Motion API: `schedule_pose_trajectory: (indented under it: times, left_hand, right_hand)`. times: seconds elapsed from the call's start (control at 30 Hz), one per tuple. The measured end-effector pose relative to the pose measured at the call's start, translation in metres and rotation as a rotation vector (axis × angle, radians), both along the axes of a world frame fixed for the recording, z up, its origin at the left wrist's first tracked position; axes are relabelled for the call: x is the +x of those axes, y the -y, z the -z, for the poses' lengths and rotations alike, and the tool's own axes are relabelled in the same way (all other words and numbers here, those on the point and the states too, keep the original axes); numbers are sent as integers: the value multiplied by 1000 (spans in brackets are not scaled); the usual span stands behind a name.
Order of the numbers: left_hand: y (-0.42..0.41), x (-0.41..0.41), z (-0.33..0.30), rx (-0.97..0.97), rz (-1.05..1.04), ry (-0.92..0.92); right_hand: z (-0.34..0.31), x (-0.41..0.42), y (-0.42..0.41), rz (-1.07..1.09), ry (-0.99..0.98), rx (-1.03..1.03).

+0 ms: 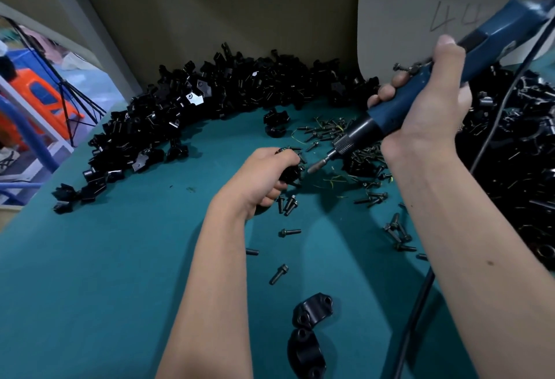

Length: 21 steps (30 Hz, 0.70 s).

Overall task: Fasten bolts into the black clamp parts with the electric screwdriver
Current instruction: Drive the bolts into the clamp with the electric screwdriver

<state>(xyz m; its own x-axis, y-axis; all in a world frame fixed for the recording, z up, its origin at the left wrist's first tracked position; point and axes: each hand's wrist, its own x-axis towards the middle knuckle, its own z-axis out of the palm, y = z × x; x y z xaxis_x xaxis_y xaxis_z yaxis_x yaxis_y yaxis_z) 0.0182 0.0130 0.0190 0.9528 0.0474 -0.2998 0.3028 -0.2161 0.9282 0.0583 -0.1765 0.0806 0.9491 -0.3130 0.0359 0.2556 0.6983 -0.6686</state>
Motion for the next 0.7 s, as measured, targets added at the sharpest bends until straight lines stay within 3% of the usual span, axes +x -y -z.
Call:
schedule_pose_trajectory:
  times: [0.7]
  left_hand:
    - [6,-5,-2,15,122,-19]
  right_hand:
    - [-2,-11,-3,62,65,-81]
